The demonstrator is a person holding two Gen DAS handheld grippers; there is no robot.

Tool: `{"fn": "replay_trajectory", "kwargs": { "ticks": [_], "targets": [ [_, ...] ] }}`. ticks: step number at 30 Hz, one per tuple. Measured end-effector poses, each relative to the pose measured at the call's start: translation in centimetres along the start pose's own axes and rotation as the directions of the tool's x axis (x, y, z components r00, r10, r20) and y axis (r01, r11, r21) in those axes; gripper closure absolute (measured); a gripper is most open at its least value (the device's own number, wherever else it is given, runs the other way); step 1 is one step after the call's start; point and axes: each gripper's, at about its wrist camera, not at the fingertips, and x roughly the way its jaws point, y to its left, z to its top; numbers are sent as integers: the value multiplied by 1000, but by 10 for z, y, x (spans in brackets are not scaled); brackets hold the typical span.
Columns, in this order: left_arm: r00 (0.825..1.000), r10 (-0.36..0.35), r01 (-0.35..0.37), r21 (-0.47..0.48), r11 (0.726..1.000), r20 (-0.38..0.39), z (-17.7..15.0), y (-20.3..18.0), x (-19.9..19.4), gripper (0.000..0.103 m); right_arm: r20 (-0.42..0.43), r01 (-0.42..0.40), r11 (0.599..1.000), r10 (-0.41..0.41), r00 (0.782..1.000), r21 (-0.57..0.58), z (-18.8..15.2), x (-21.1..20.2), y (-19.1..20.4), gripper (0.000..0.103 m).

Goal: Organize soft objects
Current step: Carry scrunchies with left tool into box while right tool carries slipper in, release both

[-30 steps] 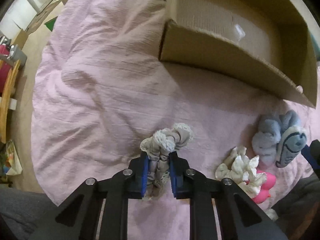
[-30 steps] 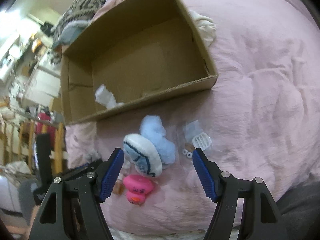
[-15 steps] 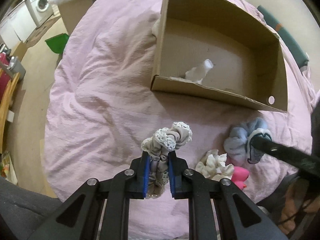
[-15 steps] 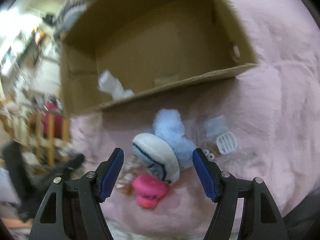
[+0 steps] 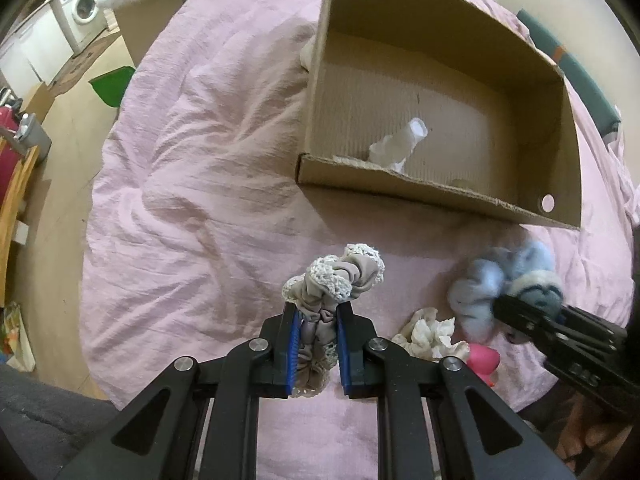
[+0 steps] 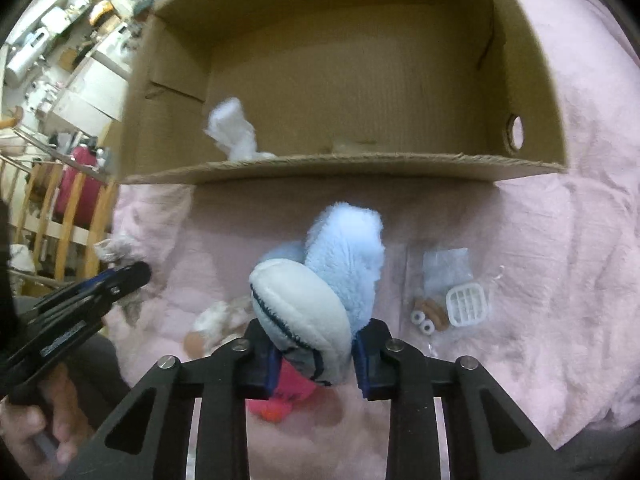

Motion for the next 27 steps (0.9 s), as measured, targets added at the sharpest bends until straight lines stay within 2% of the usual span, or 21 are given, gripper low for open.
{"fn": "replay_trajectory", "kwargs": {
  "ticks": [4, 8, 13, 15, 22, 25, 27],
  "targets": [
    [1000, -6, 7, -26, 1000, 27, -1, 8, -13, 88, 41, -52, 999, 52, 998, 11, -10, -34, -1, 73],
    [997, -34, 37, -42, 998, 74, 2, 11, -32, 88, 133, -105, 994, 106, 985, -15, -18, -72, 4, 73],
    [987, -59, 62, -14, 998, 151, 20, 0, -61, 88, 238, -130, 991, 134, 962, -31, -11, -109, 3, 72],
    [981, -56, 51, 29, 998, 187, 31, -9, -70, 88, 277, -123, 992, 127, 952, -31, -3, -119, 1, 72],
    [962, -25, -8, 119, 993, 272, 82, -34, -74, 88, 350, -108, 993, 114, 930, -36, 38, -123, -5, 72],
    [946, -37, -13, 150, 989, 323, 96, -43, -64, 88, 353, -85, 996, 87, 931, -21, 53, -111, -12, 72],
    [949, -17, -30, 143, 989, 315, 104, -47, -48, 88, 345, -73, 997, 72, 936, -10, 61, -97, -16, 72]
  ]
}}
